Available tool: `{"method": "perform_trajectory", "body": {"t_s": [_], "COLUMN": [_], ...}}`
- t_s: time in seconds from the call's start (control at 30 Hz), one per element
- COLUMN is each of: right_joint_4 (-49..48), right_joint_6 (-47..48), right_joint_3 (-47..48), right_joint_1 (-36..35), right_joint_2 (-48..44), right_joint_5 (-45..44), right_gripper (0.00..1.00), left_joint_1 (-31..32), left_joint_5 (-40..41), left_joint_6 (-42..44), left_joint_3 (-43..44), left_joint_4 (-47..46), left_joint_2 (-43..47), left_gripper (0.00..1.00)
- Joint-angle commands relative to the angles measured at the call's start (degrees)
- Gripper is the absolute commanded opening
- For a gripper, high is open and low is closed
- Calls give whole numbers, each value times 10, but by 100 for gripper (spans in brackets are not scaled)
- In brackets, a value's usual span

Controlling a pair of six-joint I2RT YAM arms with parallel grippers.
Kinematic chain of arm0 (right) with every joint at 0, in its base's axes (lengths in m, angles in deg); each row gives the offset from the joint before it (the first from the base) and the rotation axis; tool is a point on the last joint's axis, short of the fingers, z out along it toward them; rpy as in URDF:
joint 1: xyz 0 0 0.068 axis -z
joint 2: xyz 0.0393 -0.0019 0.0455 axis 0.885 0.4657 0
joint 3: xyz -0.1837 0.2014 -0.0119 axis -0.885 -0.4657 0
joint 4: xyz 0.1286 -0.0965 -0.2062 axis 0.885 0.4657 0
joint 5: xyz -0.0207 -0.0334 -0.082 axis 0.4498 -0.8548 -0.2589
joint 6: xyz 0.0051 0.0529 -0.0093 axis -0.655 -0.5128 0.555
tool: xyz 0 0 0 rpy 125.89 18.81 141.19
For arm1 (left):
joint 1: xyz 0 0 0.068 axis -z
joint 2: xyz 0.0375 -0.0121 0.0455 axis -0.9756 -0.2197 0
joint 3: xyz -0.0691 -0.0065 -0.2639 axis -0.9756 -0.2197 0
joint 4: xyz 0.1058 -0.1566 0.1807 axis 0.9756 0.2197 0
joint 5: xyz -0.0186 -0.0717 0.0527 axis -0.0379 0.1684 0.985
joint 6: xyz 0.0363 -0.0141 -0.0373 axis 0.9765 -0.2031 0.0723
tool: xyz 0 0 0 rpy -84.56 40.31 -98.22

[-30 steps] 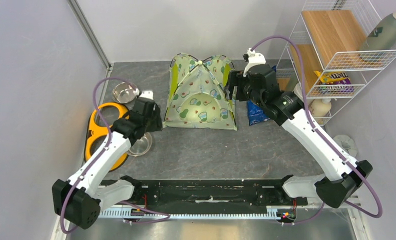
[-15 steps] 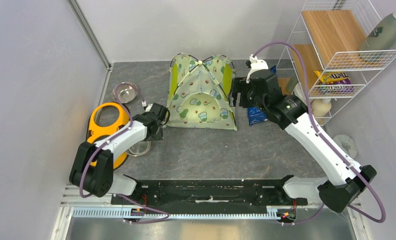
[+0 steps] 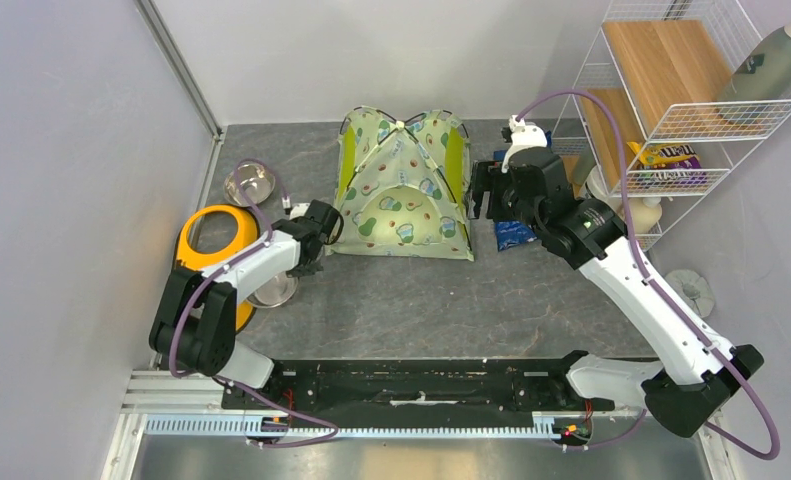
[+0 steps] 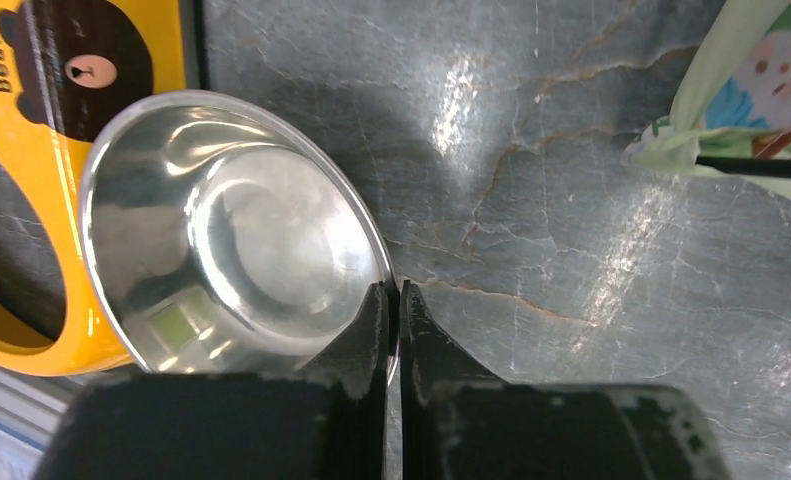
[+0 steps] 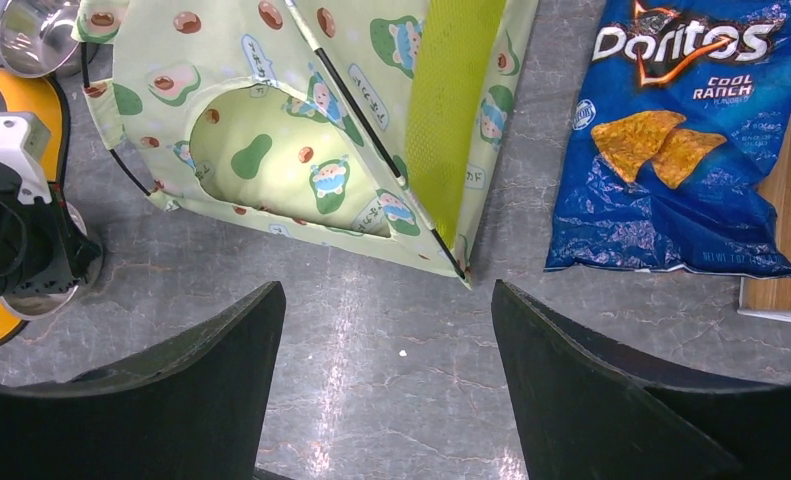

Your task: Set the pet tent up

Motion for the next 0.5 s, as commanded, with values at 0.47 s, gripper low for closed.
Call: {"method": "perform_trajectory", "body": {"t_s": [0.47], "right_joint_4": [-7], "right_joint_6": [-4], "right_joint_3": [33], "right_joint_1": [-1], "right_joint_2": [15], "right_joint_5": [-24], "right_gripper": [82], "left_joint_1": [-2], "left_joint_5": [109], "left_joint_6": [48], "left_joint_3": [149], "left_joint_4": [92], "left_joint_2": [86], "left_gripper": [2]}}
